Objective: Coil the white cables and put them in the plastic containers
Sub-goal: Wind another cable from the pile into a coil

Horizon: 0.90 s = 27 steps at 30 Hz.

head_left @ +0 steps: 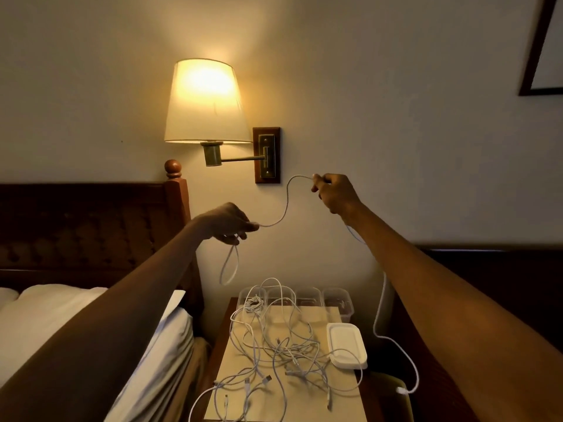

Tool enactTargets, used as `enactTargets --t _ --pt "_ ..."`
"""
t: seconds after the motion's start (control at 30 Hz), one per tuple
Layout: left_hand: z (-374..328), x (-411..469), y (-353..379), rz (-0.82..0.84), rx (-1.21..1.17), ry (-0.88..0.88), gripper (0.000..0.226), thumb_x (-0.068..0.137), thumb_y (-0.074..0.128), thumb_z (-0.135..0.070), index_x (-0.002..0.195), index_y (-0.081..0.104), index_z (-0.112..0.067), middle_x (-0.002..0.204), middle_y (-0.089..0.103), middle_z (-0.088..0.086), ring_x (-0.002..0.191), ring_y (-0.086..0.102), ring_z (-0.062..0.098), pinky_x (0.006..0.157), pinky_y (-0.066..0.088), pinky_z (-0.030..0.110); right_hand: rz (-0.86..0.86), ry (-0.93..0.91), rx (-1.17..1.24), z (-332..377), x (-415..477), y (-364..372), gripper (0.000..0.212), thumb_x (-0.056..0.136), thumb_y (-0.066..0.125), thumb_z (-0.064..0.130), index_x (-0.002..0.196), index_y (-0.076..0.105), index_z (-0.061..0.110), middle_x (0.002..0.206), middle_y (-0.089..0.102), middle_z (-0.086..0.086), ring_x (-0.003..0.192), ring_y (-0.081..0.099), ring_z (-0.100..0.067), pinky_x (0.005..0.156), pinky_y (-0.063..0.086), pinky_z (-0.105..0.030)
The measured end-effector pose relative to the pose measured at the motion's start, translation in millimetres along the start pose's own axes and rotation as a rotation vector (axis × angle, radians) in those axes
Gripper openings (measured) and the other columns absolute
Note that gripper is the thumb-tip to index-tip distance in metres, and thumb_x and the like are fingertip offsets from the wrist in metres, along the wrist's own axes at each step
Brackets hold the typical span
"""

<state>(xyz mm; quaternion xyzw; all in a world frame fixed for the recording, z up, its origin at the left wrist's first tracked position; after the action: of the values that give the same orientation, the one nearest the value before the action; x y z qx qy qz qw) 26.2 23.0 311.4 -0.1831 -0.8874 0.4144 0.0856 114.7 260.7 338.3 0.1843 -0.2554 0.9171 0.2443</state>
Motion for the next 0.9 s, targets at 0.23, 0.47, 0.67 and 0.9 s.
enactTargets --t 0.23,0.47,0.67,0.9 --pt "-35.9 -0.2 4.4 -0.230 -0.015 0.293 0.048 0.084 0.074 -0.010 0.128 0.055 -0.012 0.090 0.071 0.004 0.079 0.071 0.016 0.076 0.060 0.032 0.040 -0.112 0.023 27.4 3.6 -6.9 0.031 0.101 0.049 0.034 0.084 0.061 0.012 0.060 0.049 0.004 0.055 0.043 -0.008 0.046 0.035 -0.013" --pt "-50.5 -0.7 6.1 -0.150 0.084 0.261 0.072 0.083 0.077 -0.024 0.143 0.038 -0.016 0.119 0.065 0.016 0.098 0.068 0.030 0.080 0.059 0.038 -0.003 -0.140 -0.014 34.6 3.0 -14.3 0.034 0.099 0.052 0.033 0.071 0.061 0.017 0.056 0.049 0.004 0.054 0.044 -0.009 0.055 0.036 -0.022" --pt "-75.1 -6.6 4.0 -0.379 0.158 0.679 0.073 0.086 0.074 -0.021 0.148 0.036 -0.013 0.147 0.046 0.012 0.128 0.050 0.024 0.104 0.043 0.034 0.108 -0.151 -0.034 35.9 -2.1 -9.9 0.033 0.098 0.054 0.032 0.070 0.060 0.017 0.054 0.043 0.001 0.050 0.039 -0.009 0.052 0.032 -0.020" --pt "-68.0 0.9 -24.7 -0.573 0.204 0.767 0.019 0.096 0.053 -0.002 0.103 0.070 -0.007 0.085 0.066 -0.003 0.070 0.064 0.002 0.067 0.054 0.017 0.194 -0.037 0.096 38.4 -7.5 -17.9 0.040 0.095 0.056 0.046 0.076 0.059 0.010 0.059 0.043 -0.002 0.045 0.034 -0.010 0.042 0.031 -0.019"
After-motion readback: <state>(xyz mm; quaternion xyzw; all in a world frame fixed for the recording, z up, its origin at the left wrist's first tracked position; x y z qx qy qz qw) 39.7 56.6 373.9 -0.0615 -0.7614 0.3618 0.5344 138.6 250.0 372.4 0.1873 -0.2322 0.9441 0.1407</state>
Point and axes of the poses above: each hand's wrist, its own x-axis towards the middle knuckle, its own y-axis out of the palm, z = x × y, the point moved 1 cm from there along x, towards the middle knuckle
